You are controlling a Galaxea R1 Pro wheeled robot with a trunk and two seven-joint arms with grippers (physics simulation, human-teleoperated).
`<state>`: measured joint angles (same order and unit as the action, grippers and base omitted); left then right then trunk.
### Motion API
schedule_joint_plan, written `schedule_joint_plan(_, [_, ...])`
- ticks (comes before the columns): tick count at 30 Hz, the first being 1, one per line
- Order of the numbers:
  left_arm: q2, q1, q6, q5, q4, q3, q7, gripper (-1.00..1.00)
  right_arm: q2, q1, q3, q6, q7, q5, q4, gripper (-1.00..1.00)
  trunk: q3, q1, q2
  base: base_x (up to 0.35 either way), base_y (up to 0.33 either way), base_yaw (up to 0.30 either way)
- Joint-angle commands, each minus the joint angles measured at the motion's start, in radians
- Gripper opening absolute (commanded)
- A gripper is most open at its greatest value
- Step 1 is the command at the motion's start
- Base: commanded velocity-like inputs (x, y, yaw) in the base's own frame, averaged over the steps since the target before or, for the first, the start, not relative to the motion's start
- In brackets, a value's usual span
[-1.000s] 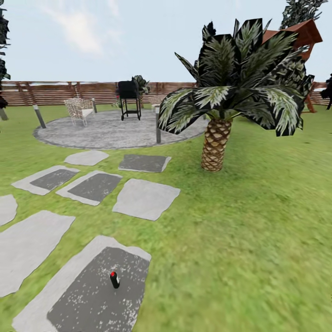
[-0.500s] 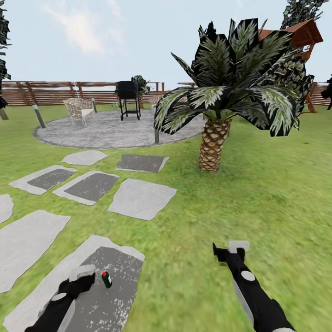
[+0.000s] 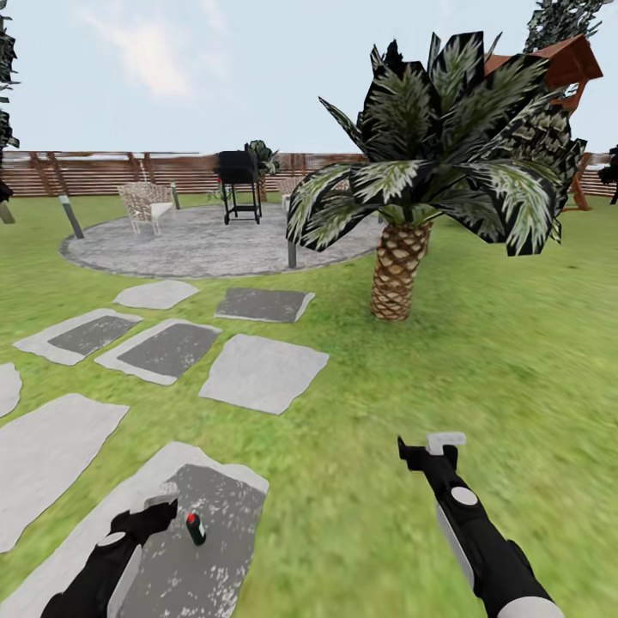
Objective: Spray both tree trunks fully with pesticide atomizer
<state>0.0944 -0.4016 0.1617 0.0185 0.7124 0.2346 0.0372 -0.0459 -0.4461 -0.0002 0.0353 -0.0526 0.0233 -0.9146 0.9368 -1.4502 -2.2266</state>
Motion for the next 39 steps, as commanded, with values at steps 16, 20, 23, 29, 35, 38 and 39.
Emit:
schedule_joint_plan(16, [-0.005, 0.000, -0.061, 0.001, -0.004, -0.003, 0.005, 1.00, -0.002, 0.000, -0.001, 0.003, -0.006, 0.003, 0.004, 1.00, 0.001, 0.000, 0.000, 0.209, -0.132, 0.267])
schedule_joint_plan(20, [-0.005, 0.000, -0.061, 0.001, -0.005, -0.006, 0.004, 1.00, -0.002, 0.000, -0.001, 0.003, -0.006, 0.003, 0.004, 1.00, 0.001, 0.000, 0.000, 0.018, -0.012, 0.173])
schedule_joint_plan(23, [-0.004, 0.000, -0.059, 0.000, -0.005, -0.006, 0.001, 1.00, -0.002, 0.000, -0.001, 0.003, -0.006, 0.003, 0.003, 1.00, 0.004, -0.004, -0.007, 0.003, -0.002, 0.033])
schedule_joint_plan(29, [-0.003, -0.019, -0.044, 0.027, -0.001, -0.006, -0.001, 1.00, -0.002, 0.000, -0.002, 0.003, -0.006, 0.002, 0.000, 1.00, 0.023, -0.027, -0.049, 0.001, 0.000, 0.006])
schedule_joint_plan(35, [-0.010, -0.148, 0.061, 0.179, -0.004, -0.005, -0.004, 1.00, -0.002, 0.000, -0.005, 0.003, -0.006, 0.001, -0.006, 1.00, 0.042, -0.050, -0.091, 0.000, 0.000, 0.000])
schedule_joint_plan(38, [-0.012, -0.158, 0.066, 0.189, -0.007, -0.004, -0.005, 1.00, -0.002, 0.000, -0.007, 0.004, -0.006, 0.001, -0.007, 1.00, 0.053, -0.062, -0.112, 0.000, 0.000, 0.000])
schedule_joint_plan(39, [-0.012, -0.158, 0.066, 0.190, -0.007, -0.004, -0.006, 1.00, -0.002, 0.000, -0.007, 0.003, -0.006, 0.001, -0.007, 1.00, 0.057, -0.066, -0.119, 0.000, 0.000, 0.000])
